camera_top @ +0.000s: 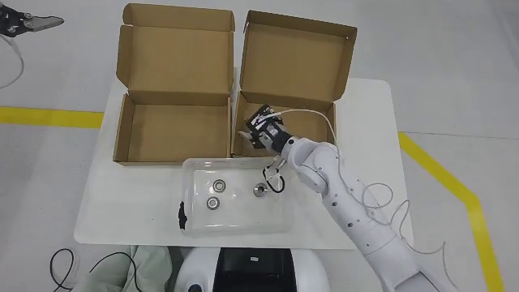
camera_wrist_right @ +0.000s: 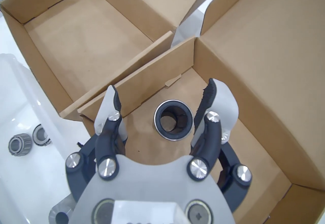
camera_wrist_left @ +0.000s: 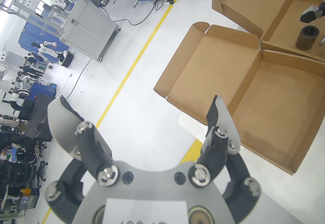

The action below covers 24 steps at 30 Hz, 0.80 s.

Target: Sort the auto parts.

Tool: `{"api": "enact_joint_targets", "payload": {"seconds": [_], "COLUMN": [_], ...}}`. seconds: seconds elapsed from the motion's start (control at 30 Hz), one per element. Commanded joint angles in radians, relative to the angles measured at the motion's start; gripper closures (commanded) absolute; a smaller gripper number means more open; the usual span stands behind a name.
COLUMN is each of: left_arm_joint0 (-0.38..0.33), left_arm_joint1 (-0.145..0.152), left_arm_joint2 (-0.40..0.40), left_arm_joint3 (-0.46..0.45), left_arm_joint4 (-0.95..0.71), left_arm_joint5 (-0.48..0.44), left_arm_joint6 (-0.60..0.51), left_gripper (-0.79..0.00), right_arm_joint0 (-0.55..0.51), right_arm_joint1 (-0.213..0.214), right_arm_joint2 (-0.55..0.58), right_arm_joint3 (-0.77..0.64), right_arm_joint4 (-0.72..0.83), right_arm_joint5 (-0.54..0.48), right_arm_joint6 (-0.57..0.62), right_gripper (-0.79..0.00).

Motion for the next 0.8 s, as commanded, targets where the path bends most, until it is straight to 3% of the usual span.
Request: {"api": "enact_joint_targets", "payload": {"seconds": [0.0, 0.13, 0.3, 0.77], "left_arm_joint0": [0.000, 0.000, 0.000, 0.000], "left_arm_joint1": [0.000, 0.000, 0.000, 0.000], "left_arm_joint2": [0.000, 0.000, 0.000, 0.000], "left_arm_joint3": [0.000, 0.000, 0.000, 0.000], "left_arm_joint4": [0.000, 0.000, 0.000, 0.000], "left_arm_joint5": [0.000, 0.000, 0.000, 0.000], "left_arm_joint6": [0.000, 0.000, 0.000, 0.000], "left_gripper": [-0.785, -0.785, -0.785, -0.785], "right_arm_joint0": [-0.015, -0.054, -0.116, -0.277], "right_arm_joint1": [0.005, 0.015, 0.028, 0.071], "right_arm_joint2": [0.005, 0.006, 0.011, 0.026], "right_arm_joint3": [-0.045, -0.138, -0.234, -0.438], "right_arm_joint4": [-0.013, -0.032, -0.038, -0.097], "right_arm_joint5": [-0.016, -0.068, -0.123, -0.277], "right_arm_joint6": [0.009, 0.031, 0.046, 0.119], "right_gripper": [-0.588, -0.579, -0.643, -0.573]}}
